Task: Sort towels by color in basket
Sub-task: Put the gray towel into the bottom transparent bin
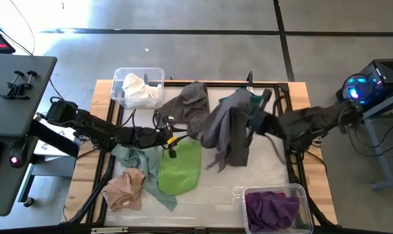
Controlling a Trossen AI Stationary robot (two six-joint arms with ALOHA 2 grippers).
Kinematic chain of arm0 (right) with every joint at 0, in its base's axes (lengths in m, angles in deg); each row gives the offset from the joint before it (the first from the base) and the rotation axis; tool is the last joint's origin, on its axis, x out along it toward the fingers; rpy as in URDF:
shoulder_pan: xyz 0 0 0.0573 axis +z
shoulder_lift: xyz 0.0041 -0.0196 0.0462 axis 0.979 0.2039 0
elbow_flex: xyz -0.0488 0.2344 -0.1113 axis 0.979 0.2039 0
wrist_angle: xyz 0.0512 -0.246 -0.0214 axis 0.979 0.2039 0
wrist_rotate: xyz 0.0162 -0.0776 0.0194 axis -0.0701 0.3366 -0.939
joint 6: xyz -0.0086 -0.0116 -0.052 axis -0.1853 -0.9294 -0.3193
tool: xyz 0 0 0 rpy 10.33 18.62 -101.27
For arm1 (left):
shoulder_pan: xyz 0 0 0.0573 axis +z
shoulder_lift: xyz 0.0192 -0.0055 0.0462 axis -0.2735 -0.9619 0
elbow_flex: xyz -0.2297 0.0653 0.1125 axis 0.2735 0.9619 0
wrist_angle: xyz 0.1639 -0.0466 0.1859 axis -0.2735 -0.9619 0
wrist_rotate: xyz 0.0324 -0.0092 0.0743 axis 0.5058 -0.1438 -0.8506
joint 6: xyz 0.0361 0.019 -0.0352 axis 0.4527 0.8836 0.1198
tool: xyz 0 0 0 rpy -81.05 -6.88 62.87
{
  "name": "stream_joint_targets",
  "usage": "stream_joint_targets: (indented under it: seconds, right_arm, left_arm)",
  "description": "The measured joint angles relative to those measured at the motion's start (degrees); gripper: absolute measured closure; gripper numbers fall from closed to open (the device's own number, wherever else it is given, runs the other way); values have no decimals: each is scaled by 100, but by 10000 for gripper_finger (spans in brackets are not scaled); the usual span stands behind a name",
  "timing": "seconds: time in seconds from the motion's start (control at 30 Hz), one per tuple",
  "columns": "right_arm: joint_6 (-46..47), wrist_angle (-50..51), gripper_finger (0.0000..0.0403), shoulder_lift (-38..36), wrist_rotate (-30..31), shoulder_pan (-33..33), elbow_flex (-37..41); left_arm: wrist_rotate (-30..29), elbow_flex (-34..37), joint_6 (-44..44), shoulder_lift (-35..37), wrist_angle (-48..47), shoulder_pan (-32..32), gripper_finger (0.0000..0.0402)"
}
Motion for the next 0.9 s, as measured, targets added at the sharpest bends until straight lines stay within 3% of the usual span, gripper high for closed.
stream_joint_targets:
  seconds: [0.17, 0.33, 0.5, 0.67, 0.77, 0.9]
  right_arm:
    - [-100, -30, 402, -7, -744, 0, -465]
    - [393, 69, 402, 0, -1452, 0, -164]
    - [1768, 40, 402, 2, -1809, -146, 1017]
    - [3072, -591, 402, 15, -2609, -408, 2687]
    - [3599, -758, 402, 15, -3072, -539, 3480]
    - [3847, -754, 396, 15, -3143, -605, 4136]
  left_arm:
    - [-12, 0, -24, 0, -2, 18, 321]
    - [-11, 0, -44, 0, -12, 16, 321]
    - [-9, 0, -190, 0, -108, 16, 321]
    - [-9, 0, -192, 0, -142, 16, 321]
    - [-7, 0, -190, 0, -139, 16, 321]
    - [-6, 0, -187, 0, -120, 38, 321]
